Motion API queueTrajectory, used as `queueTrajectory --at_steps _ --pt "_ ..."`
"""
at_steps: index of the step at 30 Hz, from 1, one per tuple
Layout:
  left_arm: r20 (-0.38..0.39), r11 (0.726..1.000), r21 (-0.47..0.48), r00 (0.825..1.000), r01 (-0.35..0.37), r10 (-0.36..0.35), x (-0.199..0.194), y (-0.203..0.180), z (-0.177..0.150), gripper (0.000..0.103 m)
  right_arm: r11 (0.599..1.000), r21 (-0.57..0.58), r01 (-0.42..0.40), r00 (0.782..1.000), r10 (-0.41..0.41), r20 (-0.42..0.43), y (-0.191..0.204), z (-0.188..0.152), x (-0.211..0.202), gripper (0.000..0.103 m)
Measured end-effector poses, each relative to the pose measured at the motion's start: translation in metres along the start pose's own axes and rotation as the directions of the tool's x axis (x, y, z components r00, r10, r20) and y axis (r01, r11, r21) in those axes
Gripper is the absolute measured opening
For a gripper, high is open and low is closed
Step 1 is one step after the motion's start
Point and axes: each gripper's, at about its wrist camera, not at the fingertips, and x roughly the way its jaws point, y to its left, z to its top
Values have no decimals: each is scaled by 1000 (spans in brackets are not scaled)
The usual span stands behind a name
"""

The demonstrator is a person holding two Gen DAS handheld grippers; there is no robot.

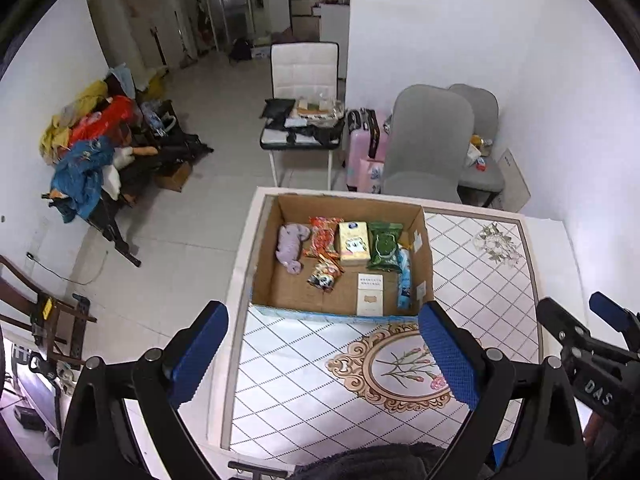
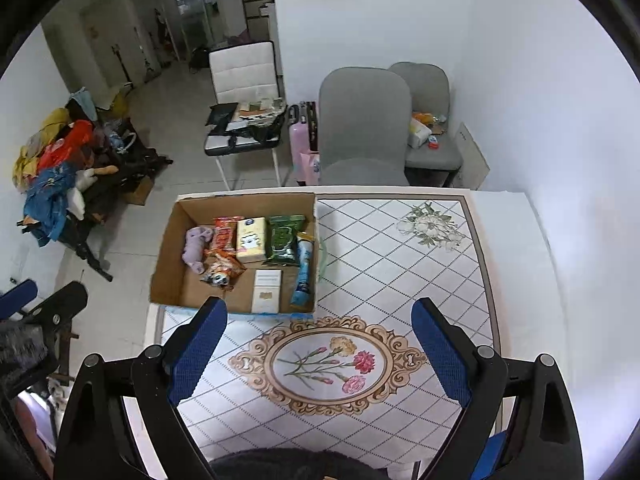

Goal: Organize soft objects

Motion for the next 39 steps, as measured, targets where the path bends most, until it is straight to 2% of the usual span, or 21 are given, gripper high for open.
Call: queueTrajectory --at_steps 5,9,22,39 --pt "37 1000 -1 999 -19 19 -16 2 -5 97 1000 -15 -10 1000 10 29 4 -4 -21 95" --pt "16 1000 -14 1000 -6 6 -18 1 -10 97 1000 -17 -3 999 4 43 3 -5 -30 95" --pt "-8 1000 -9 1000 10 -10 -16 -7 -17 97 1000 -17 16 1000 -15 27 -3 -10 -33 95" --pt "35 1000 -3 999 13 -12 -31 -6 -14 97 999 -4 36 997 -36 73 -8 -7 -50 95"
